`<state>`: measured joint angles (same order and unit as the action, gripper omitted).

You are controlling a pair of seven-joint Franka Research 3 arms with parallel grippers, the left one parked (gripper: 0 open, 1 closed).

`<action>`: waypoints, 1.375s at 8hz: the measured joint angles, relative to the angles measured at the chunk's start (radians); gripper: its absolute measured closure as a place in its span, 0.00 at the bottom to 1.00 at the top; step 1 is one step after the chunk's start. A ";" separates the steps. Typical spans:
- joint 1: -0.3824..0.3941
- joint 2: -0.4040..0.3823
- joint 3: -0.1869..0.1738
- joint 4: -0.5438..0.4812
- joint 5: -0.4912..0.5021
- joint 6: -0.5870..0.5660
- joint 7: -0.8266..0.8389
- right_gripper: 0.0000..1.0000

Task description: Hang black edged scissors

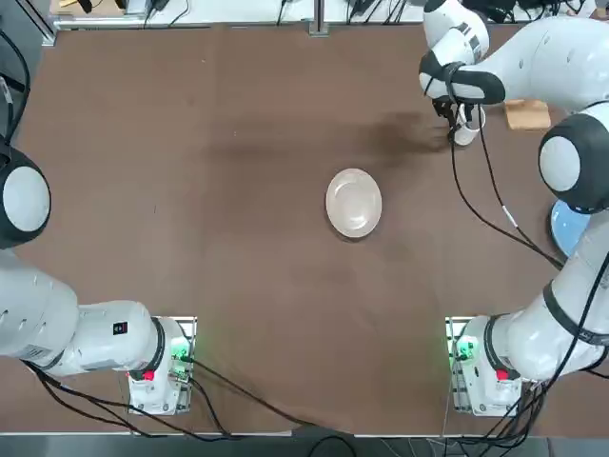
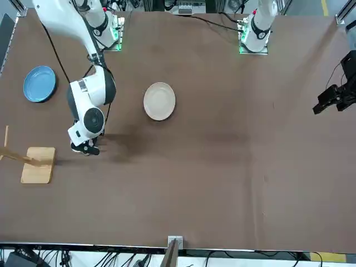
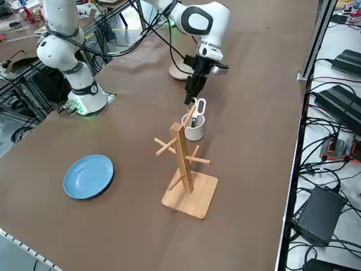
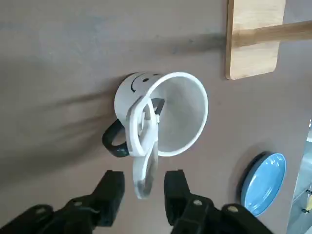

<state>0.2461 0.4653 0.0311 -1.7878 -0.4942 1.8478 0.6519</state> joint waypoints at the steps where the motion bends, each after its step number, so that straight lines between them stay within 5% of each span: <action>1: 0.000 0.000 0.000 0.000 -0.001 0.001 0.000 0.53; 3: 0.000 0.000 0.000 0.005 -0.002 0.004 0.000 0.67; 4: 0.000 0.000 0.000 0.012 -0.002 0.004 0.000 0.88; 5: -0.001 -0.001 -0.002 0.021 -0.004 0.002 -0.001 0.92; 9: -0.007 -0.006 -0.002 0.119 0.010 -0.040 -0.043 0.92; 11: -0.014 -0.012 -0.002 0.207 0.117 -0.078 -0.065 0.92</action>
<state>0.2320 0.4528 0.0287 -1.5808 -0.3774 1.7701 0.5867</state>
